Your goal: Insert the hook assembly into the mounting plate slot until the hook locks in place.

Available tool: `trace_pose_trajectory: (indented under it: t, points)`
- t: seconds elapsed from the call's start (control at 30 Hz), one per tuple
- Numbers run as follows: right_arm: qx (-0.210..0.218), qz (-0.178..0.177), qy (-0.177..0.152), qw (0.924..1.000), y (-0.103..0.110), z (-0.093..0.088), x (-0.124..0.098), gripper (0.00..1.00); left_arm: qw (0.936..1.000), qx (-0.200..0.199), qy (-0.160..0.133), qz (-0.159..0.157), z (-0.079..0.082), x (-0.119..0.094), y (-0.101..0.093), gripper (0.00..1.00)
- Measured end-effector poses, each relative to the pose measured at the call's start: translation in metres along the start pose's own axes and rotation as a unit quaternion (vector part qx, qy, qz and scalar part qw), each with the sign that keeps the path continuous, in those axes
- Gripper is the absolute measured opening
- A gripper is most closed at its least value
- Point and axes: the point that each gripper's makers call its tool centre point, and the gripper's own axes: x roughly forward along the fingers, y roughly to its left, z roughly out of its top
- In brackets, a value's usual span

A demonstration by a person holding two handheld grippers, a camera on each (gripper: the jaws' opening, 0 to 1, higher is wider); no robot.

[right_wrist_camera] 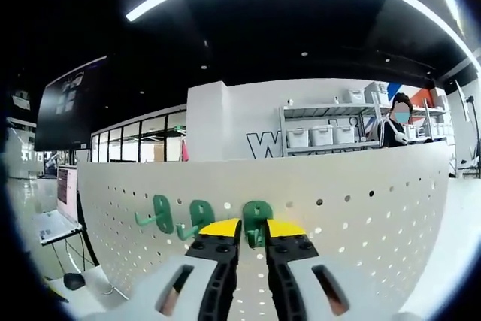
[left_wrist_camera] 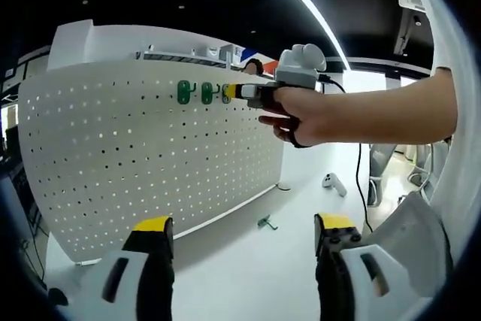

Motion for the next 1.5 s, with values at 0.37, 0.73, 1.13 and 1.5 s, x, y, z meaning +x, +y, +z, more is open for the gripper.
trace_pose_trajectory:
  t: [0.37,0.73,1.13,1.5]
  points:
    - [0.008,0.037,0.011,0.9992,-0.002,-0.008,-0.013,0.36,1.0,-0.003,-0.003,-0.001,0.002,0.002,0.0,0.79]
    - [0.005,0.086,0.012,0.9962,0.013,-0.014,-0.023,0.55,1.0,-0.002,-0.002,-0.002,0.002,0.002,0.002,0.79]
    - [0.008,0.101,0.011,0.9948,0.018,-0.014,-0.025,0.68,1.0,-0.003,-0.002,-0.001,0.001,0.001,0.003,0.79]
    - [0.01,0.119,0.017,0.9927,0.019,-0.016,-0.03,0.63,1.0,-0.003,-0.003,0.001,0.0,0.001,0.003,0.79]
